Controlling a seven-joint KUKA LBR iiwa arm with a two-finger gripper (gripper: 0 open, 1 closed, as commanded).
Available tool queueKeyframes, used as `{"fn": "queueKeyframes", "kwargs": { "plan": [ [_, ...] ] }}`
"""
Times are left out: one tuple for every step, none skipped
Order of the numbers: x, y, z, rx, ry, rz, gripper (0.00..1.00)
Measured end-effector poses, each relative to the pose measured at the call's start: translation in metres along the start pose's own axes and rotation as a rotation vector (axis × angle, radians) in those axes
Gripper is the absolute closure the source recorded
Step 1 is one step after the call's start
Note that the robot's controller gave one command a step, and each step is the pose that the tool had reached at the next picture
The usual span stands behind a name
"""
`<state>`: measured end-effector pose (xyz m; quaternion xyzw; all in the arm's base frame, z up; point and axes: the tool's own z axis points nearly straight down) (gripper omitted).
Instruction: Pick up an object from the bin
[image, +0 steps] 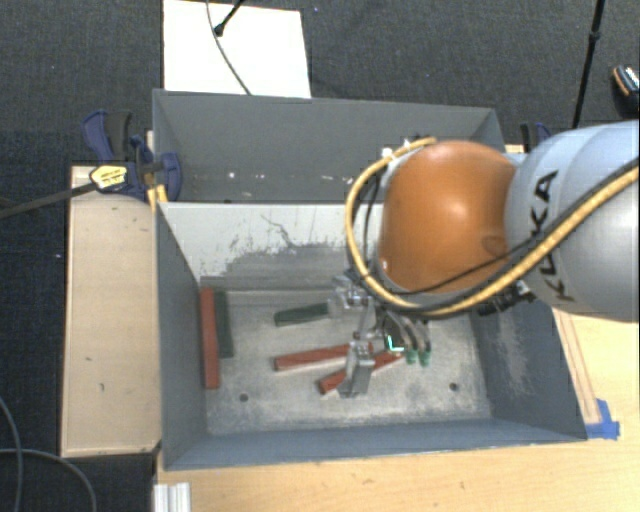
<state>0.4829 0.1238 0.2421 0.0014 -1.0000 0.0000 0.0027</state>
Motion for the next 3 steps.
{"fn": "queueKeyframes", "kwargs": {
  "plan": [
    [-0.030, -0.003, 0.176, 0.001, -0.001, -0.213, 0.00],
    [-0.031, -0.002, 0.171, 0.000, -0.006, -0.206, 1.00],
    [-0.005, 0.005, 0.022, -0.001, -0.015, -0.251, 1.00]
  ]
}}
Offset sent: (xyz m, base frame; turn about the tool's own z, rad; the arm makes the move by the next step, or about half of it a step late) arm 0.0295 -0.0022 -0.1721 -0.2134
